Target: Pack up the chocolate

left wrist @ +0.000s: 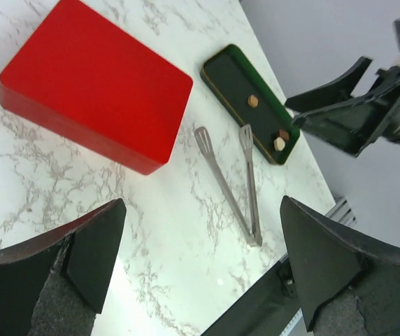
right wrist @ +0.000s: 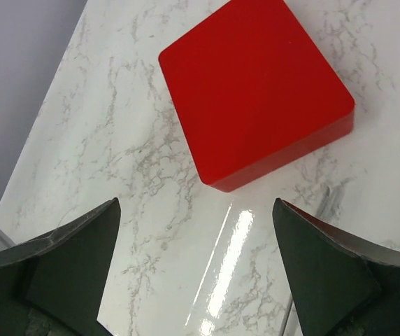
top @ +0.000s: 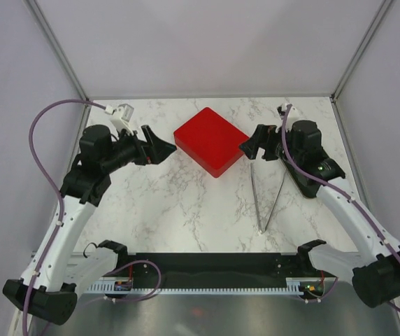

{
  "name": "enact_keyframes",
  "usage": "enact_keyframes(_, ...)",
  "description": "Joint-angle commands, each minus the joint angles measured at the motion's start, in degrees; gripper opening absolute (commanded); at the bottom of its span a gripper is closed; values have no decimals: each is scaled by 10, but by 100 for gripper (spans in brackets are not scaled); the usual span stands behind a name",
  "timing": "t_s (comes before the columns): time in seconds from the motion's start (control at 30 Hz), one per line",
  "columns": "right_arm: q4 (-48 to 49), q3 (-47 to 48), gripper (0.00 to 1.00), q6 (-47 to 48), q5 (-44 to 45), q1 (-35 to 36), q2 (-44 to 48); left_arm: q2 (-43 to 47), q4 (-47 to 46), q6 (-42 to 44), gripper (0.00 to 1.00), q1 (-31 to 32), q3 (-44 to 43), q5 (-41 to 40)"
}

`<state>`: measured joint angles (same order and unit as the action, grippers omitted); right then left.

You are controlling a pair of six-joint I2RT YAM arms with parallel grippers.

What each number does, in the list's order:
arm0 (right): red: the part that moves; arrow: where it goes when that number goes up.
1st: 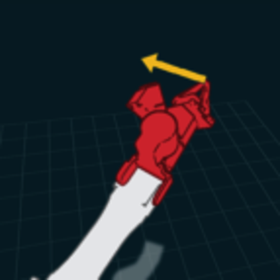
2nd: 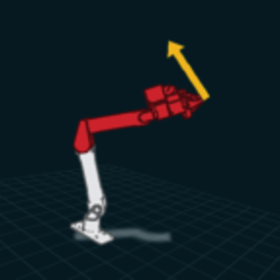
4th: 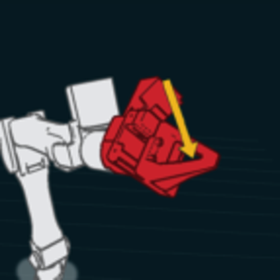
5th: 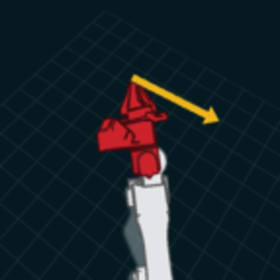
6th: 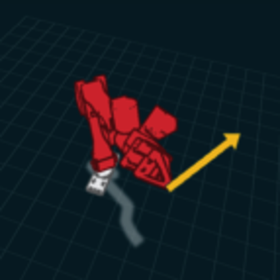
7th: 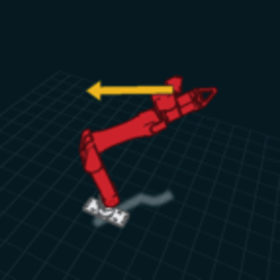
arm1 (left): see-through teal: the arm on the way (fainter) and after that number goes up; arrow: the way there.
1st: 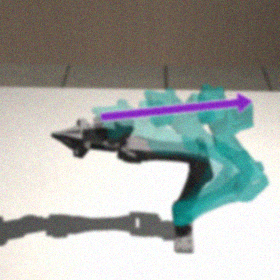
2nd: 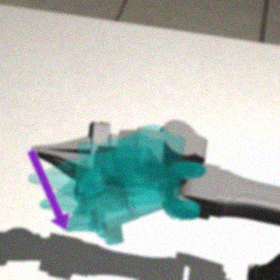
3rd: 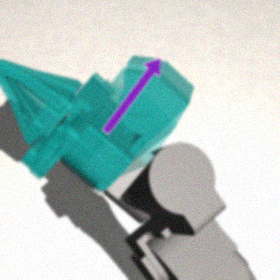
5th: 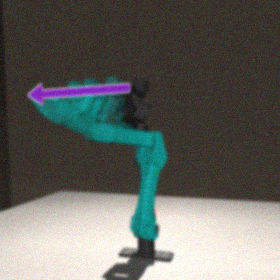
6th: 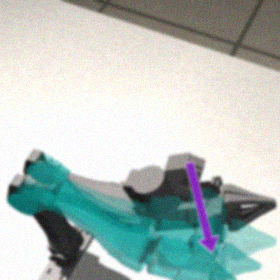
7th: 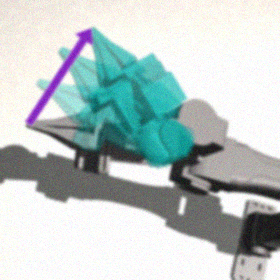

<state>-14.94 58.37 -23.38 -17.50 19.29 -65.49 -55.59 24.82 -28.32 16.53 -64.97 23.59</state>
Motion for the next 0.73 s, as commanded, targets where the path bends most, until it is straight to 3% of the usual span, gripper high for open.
enact_keyframes(0.0,-31,-34,98,0,83,2,56,39,21,54,100,1,64,31)
enact_keyframes(0.27,-29,-87,98,8,70,2,126,162,1,94,100,1,146,16)
enact_keyframes(0.7,-18,-102,98,5,81,2,147,185,3,86,100,0,134,4)
